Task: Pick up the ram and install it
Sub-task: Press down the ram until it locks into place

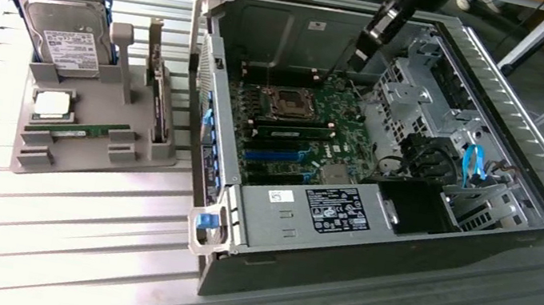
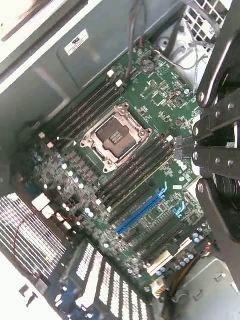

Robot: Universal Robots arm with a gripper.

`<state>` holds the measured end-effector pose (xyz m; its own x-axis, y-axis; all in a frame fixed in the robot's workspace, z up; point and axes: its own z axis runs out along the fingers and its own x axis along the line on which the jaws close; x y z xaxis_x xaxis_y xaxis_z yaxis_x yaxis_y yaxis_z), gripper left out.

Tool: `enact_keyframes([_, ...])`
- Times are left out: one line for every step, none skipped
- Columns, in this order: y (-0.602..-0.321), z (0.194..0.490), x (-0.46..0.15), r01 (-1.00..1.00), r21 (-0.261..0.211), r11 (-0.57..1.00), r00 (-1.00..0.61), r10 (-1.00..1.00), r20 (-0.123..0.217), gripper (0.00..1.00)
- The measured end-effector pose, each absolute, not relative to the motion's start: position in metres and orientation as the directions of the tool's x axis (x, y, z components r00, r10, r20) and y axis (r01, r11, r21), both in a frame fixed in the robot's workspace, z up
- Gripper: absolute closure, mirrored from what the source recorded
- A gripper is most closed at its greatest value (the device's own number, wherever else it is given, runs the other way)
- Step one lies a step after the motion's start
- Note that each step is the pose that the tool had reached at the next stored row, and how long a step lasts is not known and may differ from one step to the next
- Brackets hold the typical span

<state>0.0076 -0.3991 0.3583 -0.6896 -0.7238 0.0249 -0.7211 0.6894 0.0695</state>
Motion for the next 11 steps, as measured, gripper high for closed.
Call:
enact_keyframes([-0.3991, 0.3582, 0.0076, -0.692, 0.07, 0.718, -0.719, -0.695, 0.025, 0.91])
enact_keyframes([-0.3991, 0.3582, 0.0076, -0.661, 0.069, 0.747, -0.748, -0.664, 0.025, 0.91])
enact_keyframes([-0.3991, 0.3582, 0.0076, -0.638, 0.069, 0.767, -0.767, -0.641, 0.025, 0.91])
enact_keyframes([-0.3991, 0.3581, 0.0076, -0.615, 0.07, 0.785, -0.786, -0.618, 0.025, 0.91])
enact_keyframes([-0.3991, 0.358, 0.0076, -0.577, 0.069, 0.814, -0.815, -0.579, 0.025, 0.91])
enact_keyframes([-0.3991, 0.358, 0.0076, -0.551, 0.069, 0.832, -0.833, -0.553, 0.025, 0.91])
enact_keyframes([-0.3991, 0.3579, 0.0076, -0.515, 0.069, 0.854, -0.855, -0.518, 0.025, 0.91])
enact_keyframes([-0.3991, 0.3579, 0.0076, -0.491, 0.069, 0.869, -0.87, -0.493, 0.025, 0.91])
enact_keyframes([-0.3991, 0.3578, 0.0076, -0.464, 0.07, 0.883, -0.884, -0.466, 0.025, 0.91])
enact_keyframes([-0.3991, 0.3577, 0.0076, -0.444, 0.069, 0.894, -0.895, -0.446, 0.025, 0.91])
enact_keyframes([-0.3991, 0.3576, 0.0076, -0.41, 0.069, 0.909, -0.911, -0.413, 0.025, 0.91])
